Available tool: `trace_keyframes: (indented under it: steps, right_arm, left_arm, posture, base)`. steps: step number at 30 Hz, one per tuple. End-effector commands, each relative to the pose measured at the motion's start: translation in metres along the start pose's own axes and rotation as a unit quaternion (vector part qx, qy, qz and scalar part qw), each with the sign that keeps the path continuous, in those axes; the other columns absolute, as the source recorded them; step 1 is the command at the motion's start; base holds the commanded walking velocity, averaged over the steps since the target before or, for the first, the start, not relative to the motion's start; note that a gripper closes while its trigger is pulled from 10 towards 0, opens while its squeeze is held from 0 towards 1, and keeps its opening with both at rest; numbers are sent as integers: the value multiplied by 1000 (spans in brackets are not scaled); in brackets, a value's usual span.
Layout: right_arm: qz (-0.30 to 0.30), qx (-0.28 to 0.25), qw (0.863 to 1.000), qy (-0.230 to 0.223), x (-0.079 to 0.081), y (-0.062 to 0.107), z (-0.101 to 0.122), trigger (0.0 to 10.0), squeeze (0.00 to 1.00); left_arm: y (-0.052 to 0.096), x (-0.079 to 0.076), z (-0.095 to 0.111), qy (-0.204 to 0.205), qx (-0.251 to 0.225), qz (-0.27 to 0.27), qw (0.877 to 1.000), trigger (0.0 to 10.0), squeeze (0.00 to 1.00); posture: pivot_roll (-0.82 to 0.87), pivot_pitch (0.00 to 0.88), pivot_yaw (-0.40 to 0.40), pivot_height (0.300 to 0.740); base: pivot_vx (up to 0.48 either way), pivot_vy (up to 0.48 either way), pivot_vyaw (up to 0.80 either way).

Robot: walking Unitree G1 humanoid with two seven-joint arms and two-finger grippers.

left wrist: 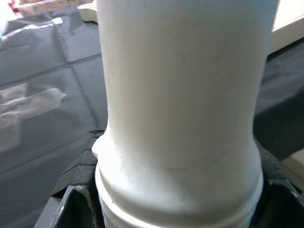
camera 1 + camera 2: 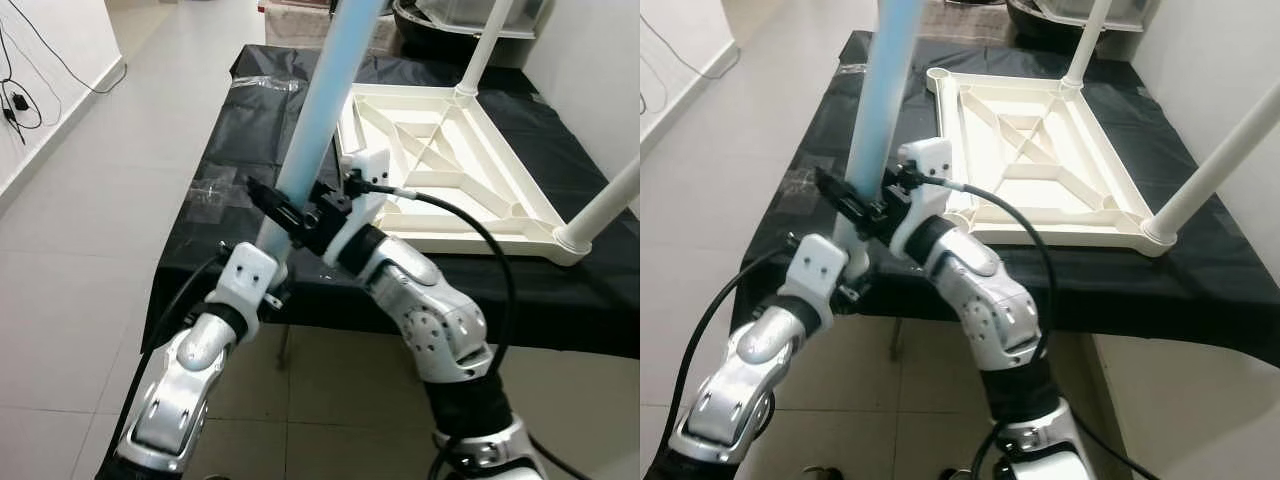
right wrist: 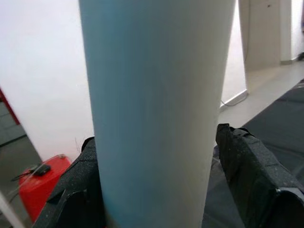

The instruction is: Building children table

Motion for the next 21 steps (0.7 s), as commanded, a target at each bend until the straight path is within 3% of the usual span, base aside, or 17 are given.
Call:
trace_keyframes:
  steps: [1, 4, 7, 14, 21]
  right_arm:
    - [34, -9, 999, -10, -1, 4, 2, 10000, 0]
    - [63, -8, 998, -17, 1, 6, 3, 10000, 0]
    - [156, 3, 987, -36, 15, 14, 5, 10000, 0]
    - [208, 22, 977, -35, 25, 21, 2, 10000, 0]
    - [237, 39, 970, -43, 32, 27, -5, 10000, 0]
  left_arm:
    - [10, -11, 3, 28, -1, -54, 998, 10000, 0]
    - [18, -18, -3, 54, 19, -94, 994, 10000, 0]
    - [42, -36, -18, 107, 73, -185, 974, 10000, 0]
    - [54, -41, -27, 115, 98, -212, 965, 10000, 0]
    - [55, -41, -28, 111, 100, -218, 965, 10000, 0]
  posture:
    - [87, 129, -80, 740]
    - [88, 130, -79, 740]
    - [88, 132, -79, 740]
    - [86, 133, -82, 740]
    - [86, 133, -83, 740]
  base:
    - [0, 0, 0]
    - [0, 0, 0]
    - [0, 0, 0]
    - [0, 0, 0]
    - [0, 0, 0]
Point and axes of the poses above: a point about 5 cm out from each wrist's last joint towards the gripper, its own y axis pointing back from the gripper into the wrist, its own z axis along the axis of the wrist's last joint, x = y × z, the point moved 4 cm from there along -y, pointing out of the wrist towards the gripper, and after that the axes turned 11 degrees about y, right-handed, at the moved point
